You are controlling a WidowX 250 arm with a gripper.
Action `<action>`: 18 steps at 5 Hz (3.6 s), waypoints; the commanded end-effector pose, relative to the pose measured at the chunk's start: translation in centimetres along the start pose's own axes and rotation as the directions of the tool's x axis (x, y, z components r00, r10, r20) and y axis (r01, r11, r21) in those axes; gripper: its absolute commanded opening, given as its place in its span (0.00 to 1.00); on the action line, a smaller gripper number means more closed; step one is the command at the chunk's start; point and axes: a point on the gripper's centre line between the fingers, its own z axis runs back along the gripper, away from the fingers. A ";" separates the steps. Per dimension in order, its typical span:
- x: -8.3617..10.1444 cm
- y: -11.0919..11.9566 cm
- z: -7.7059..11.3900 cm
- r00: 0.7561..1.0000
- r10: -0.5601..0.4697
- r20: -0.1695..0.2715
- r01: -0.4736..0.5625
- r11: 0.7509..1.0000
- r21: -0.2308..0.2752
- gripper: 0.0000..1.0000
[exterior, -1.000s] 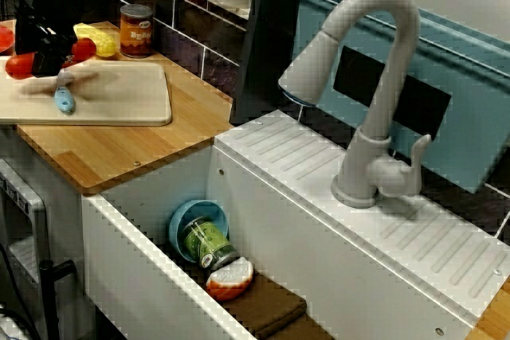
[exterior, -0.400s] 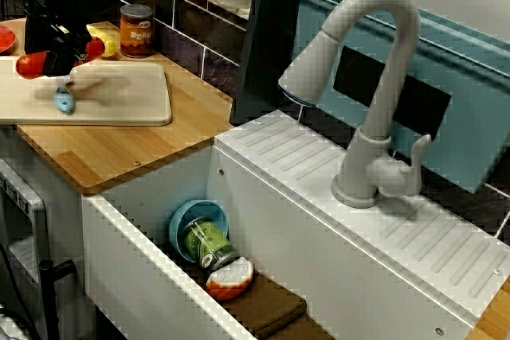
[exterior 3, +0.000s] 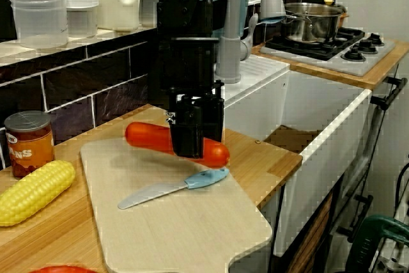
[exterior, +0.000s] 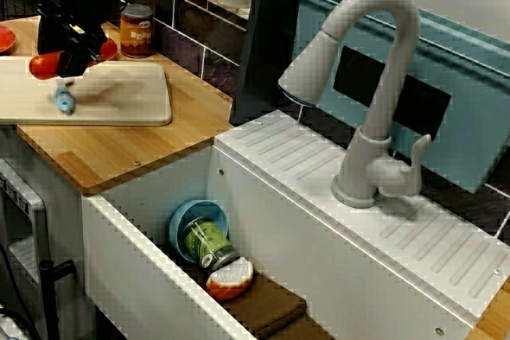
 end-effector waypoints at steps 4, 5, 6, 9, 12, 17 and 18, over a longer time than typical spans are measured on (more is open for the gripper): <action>3.3 -2.5 0.6 0.993 0.099 -0.061 -0.101 0.994 -0.033 0.00; 3.4 -2.6 0.4 0.990 0.120 -0.069 -0.122 0.992 -0.031 0.00; 3.4 -2.6 0.4 0.988 0.133 -0.073 -0.135 0.990 -0.034 0.00; 2.6 -2.4 0.2 0.986 0.155 -0.058 -0.156 0.988 -0.020 1.00; 1.1 -1.8 -0.2 0.963 0.252 -0.100 -0.252 0.968 0.012 1.00; -0.9 -0.1 0.5 0.911 0.403 -0.090 -0.400 0.915 0.046 1.00; -1.2 0.7 0.3 0.902 0.421 -0.095 -0.419 0.907 0.047 1.00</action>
